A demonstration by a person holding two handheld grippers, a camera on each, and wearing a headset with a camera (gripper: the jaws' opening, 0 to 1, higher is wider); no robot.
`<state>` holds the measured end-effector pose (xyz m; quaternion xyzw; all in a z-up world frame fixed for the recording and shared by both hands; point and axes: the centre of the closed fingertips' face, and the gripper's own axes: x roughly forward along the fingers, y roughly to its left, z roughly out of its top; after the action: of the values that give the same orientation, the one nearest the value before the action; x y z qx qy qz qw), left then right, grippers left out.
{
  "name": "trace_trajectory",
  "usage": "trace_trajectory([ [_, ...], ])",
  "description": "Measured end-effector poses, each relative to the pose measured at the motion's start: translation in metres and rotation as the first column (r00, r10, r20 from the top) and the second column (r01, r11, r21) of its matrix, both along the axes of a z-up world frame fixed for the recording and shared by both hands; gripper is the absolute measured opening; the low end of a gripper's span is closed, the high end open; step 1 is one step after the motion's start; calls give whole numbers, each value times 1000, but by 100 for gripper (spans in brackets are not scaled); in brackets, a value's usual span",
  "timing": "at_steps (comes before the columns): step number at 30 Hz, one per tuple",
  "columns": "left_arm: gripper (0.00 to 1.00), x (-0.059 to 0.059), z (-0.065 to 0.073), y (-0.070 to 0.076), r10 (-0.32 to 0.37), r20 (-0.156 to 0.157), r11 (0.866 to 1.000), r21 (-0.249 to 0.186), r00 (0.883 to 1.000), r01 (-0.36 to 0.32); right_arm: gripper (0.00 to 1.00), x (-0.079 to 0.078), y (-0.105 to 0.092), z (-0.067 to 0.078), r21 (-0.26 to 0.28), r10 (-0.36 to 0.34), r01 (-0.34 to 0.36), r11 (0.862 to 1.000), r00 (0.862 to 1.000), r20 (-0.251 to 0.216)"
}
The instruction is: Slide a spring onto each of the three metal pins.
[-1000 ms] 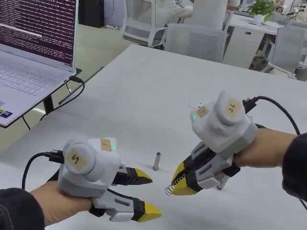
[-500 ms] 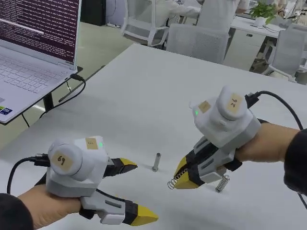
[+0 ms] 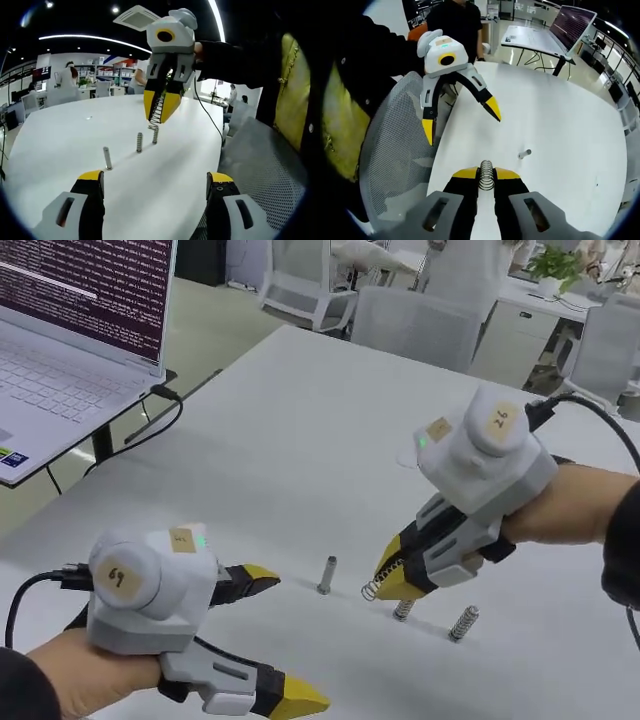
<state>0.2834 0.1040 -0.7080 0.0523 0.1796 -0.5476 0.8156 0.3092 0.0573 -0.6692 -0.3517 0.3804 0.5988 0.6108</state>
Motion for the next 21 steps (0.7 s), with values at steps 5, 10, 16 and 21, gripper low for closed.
trace_trajectory([
  [5, 82, 0, 0, 0, 6, 1, 1000, -5, 1000, -6, 8, 9, -1, 4, -32, 13, -12, 999, 1000, 21],
  [10, 81, -1, -2, 1, 6, -2, 1000, -2, 1000, -6, 8, 20, -3, 4, -78, 23, -20, 997, 999, 45],
  [16, 81, -2, 0, 2, 10, 2, 1000, -6, 1000, -10, 8, 34, -1, 3, -131, 40, -31, 991, 997, 69],
  [21, 80, -3, -1, 3, 13, 1, 1000, -4, 1000, -13, 8, 47, 3, -1, -184, 67, -50, 982, 994, 86],
])
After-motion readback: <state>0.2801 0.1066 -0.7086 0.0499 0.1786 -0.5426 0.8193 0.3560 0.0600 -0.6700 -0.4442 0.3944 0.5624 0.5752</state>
